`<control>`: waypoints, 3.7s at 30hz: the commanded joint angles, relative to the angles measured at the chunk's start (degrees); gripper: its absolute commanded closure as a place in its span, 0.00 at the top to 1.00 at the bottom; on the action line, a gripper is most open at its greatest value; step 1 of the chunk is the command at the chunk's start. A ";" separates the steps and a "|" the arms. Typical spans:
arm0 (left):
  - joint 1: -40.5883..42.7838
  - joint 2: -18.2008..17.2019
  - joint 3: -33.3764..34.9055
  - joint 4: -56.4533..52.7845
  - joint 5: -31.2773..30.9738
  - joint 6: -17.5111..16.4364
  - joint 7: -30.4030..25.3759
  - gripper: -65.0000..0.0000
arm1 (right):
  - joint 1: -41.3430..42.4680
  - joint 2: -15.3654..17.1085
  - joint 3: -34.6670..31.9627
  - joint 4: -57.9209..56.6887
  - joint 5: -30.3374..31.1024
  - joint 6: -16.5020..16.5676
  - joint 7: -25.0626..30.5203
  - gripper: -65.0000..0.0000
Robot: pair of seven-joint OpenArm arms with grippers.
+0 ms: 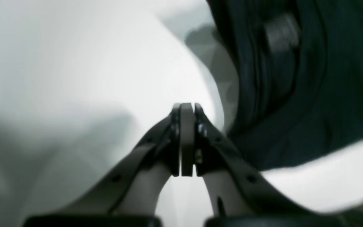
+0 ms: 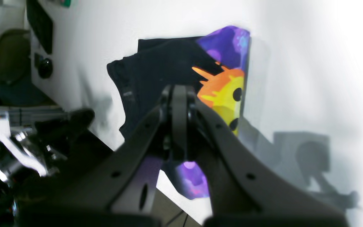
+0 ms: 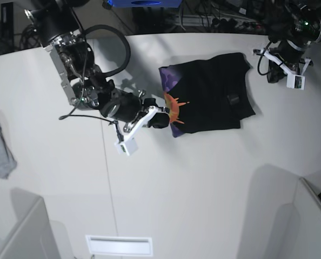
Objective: Fold the T-shirt properly
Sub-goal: 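Release the shirt and withdraw the right gripper, then push and rotate the folded shirt square with the left gripper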
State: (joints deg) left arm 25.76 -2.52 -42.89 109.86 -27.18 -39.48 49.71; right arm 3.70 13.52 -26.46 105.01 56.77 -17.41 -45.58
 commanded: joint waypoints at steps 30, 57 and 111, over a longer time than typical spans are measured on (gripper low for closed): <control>-15.52 1.25 10.32 -24.46 -5.39 -0.21 5.63 0.63 | -12.01 6.66 13.05 1.23 0.85 2.86 0.44 0.00; -39.78 -19.23 71.77 -29.73 -5.30 5.59 5.89 0.00 | -31.44 3.14 47.95 0.70 -0.47 21.06 0.44 0.00; -60.70 -10.71 103.86 -29.12 11.14 -0.52 5.89 0.10 | -32.06 -10.93 49.10 0.70 -26.49 21.06 3.87 0.00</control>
State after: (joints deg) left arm -33.23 -13.34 61.45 80.05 -16.36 -39.53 55.13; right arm -28.32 2.20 22.39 104.88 29.93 3.09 -42.61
